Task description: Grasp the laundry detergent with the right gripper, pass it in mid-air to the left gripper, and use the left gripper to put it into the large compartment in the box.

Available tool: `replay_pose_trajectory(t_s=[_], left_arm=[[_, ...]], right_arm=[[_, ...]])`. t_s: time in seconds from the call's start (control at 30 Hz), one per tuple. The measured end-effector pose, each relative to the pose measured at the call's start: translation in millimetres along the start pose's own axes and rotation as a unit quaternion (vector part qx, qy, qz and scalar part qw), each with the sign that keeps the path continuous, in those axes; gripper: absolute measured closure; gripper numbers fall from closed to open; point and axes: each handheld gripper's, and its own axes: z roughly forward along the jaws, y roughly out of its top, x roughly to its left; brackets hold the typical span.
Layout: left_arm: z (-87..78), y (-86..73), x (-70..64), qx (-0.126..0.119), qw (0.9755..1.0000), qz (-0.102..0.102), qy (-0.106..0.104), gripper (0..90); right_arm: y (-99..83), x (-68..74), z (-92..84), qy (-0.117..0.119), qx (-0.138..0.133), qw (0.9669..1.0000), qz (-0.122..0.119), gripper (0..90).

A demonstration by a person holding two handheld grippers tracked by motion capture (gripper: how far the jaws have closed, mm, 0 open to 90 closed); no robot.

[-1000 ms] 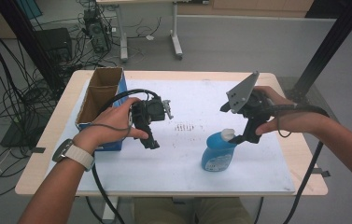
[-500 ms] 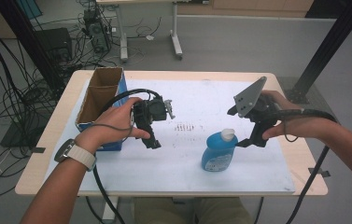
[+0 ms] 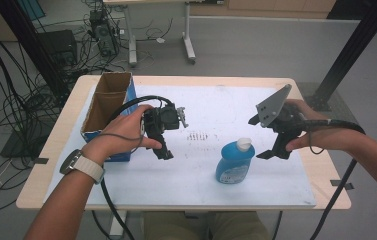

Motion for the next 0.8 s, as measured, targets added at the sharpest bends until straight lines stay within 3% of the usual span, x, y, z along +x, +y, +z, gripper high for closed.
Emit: replay_pose_trajectory(t_s=[0.8], left_arm=[[2.6,-0.1,1.7,-0.004,1.0000,-0.004,0.001,8.8]], right_arm=[[-26.7,0.7,11.8,0.007,-0.001,0.9999,0.010,5.3]])
